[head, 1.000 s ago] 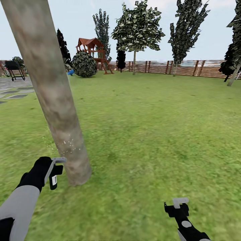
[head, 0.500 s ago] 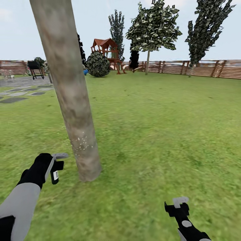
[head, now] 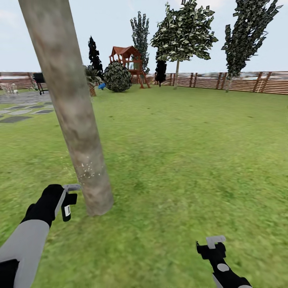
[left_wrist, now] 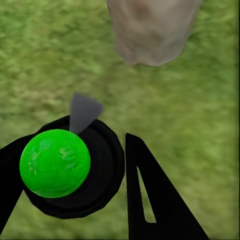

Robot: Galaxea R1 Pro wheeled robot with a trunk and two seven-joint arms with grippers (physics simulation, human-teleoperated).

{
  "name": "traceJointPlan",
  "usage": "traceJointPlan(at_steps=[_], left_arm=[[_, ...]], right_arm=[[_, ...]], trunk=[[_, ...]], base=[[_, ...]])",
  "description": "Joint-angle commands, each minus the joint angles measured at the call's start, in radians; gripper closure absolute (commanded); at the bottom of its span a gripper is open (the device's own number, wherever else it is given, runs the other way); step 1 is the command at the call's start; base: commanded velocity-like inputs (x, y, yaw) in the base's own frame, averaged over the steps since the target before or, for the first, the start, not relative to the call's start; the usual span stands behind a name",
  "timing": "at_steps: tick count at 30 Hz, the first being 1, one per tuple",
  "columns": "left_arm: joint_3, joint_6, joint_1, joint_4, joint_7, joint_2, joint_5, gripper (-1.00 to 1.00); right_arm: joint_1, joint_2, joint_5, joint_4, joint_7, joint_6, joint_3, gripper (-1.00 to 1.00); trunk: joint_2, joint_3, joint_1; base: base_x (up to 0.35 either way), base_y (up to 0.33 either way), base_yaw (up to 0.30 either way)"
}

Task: In the garden, pick up the pesticide atomizer on the floor and spray pesticide onto both trees until each tree trunk is fully covered.

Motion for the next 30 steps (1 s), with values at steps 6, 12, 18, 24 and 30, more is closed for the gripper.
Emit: traceJointPlan(at_steps=[6,12,18,24,30], left_arm=[[0.001,0.006,0.000,-0.001,-0.007,0.002,-0.011,1.00],[0.002,0.006,0.001,-0.001,-0.004,0.001,-0.010,1.00],[0.002,0.006,0.001,0.000,-0.001,0.001,-0.010,1.00],[0.003,0.006,-0.003,0.000,0.000,0.000,-0.010,1.00],[0.004,0.006,-0.008,0.000,0.000,-0.001,-0.009,1.00]], right_arm=[[-0.001,0.003,0.010,0.005,-0.003,-0.004,-0.007,-1.00],[-0.001,0.006,0.010,0.006,-0.003,-0.004,-0.007,-1.00],[-0.001,0.006,0.010,0.007,-0.003,-0.004,-0.007,-1.00],[-0.001,0.006,0.010,0.007,-0.003,-0.004,-0.007,-1.00],[-0.001,0.004,0.011,0.007,-0.005,-0.004,-0.007,-1.00]], trunk=[[0.000,-0.001,0.000],[0.000,-0.001,0.000],[0.000,-0.001,0.000],[0.000,-0.001,0.000],[0.000,-0.001,0.000]], base=[[-0.058,-0.264,0.000],[-0.001,-0.274,0.051],[0.029,-0.273,0.250],[0.179,-0.232,0.270],[0.270,-0.158,0.060]])
